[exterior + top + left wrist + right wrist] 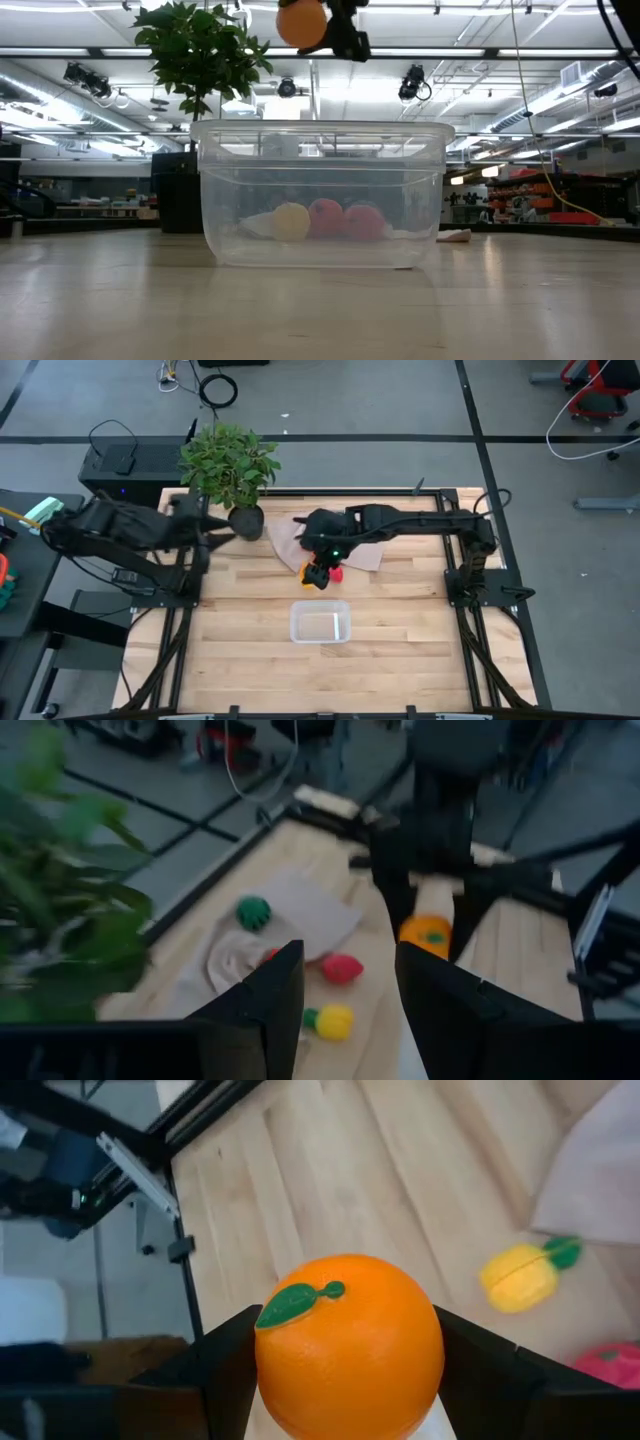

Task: Pick and placing Produce into tupperware
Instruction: Put the orange into the transparent bin

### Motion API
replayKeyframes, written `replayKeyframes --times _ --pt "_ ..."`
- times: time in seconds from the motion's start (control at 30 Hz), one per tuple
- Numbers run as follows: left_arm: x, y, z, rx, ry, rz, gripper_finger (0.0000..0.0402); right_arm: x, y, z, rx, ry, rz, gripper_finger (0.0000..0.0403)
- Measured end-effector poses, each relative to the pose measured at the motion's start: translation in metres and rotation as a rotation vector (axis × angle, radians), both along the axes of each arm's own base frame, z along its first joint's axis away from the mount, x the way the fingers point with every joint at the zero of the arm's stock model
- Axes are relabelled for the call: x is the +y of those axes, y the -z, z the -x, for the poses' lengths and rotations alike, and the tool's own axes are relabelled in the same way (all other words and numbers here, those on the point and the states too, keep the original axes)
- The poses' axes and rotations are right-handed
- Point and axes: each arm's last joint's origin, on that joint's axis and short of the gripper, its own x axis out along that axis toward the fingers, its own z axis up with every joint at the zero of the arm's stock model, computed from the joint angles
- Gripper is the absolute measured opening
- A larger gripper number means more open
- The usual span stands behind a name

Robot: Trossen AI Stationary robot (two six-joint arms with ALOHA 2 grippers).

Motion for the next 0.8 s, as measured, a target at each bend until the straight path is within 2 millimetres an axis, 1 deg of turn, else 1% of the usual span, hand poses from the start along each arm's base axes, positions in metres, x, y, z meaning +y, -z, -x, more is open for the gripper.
replayKeyframes --times 0.1,0.17,0.3,0.37,0.43,0.53,0.67,0.73,0.8 --pt "0.003 -0.004 0.014 -0.042 -0.017 -0.003 0.0167 0.001 0.007 -0.007 -0.002 -0.024 -0.029 0.0261" --pt "0.005 -0.005 0.020 -0.061 -0.025 -0.002 0.0167 0.002 0.008 -0.009 -0.016 -0.034 -0.048 0.0261" --pt "0.006 -0.006 0.023 -0.057 -0.020 -0.029 0.0167 0.002 0.004 -0.013 -0.066 -0.053 -0.060 0.0261" --pt "0.006 -0.006 0.022 -0.050 -0.016 -0.042 0.0167 0.003 -0.003 -0.014 -0.095 -0.069 -0.064 0.0261" --pt "0.006 -0.005 0.022 -0.043 -0.017 -0.049 0.0167 0.003 -0.015 -0.021 -0.156 -0.092 -0.051 0.0261" --pt "0.006 -0.005 0.022 -0.036 -0.020 -0.052 0.0167 0.005 -0.022 -0.034 -0.161 -0.126 -0.024 0.0261" --pt "0.006 -0.004 0.023 -0.034 -0.022 -0.050 0.0167 0.006 -0.023 -0.044 -0.086 -0.169 0.005 0.0261" --pt "0.007 -0.004 0.023 -0.029 -0.022 -0.050 0.0167 0.007 -0.014 -0.044 -0.031 -0.194 0.015 0.0261" --pt "0.007 -0.003 0.024 -0.017 -0.021 -0.054 0.0167 0.009 -0.001 -0.040 0.071 -0.209 0.023 0.0261"
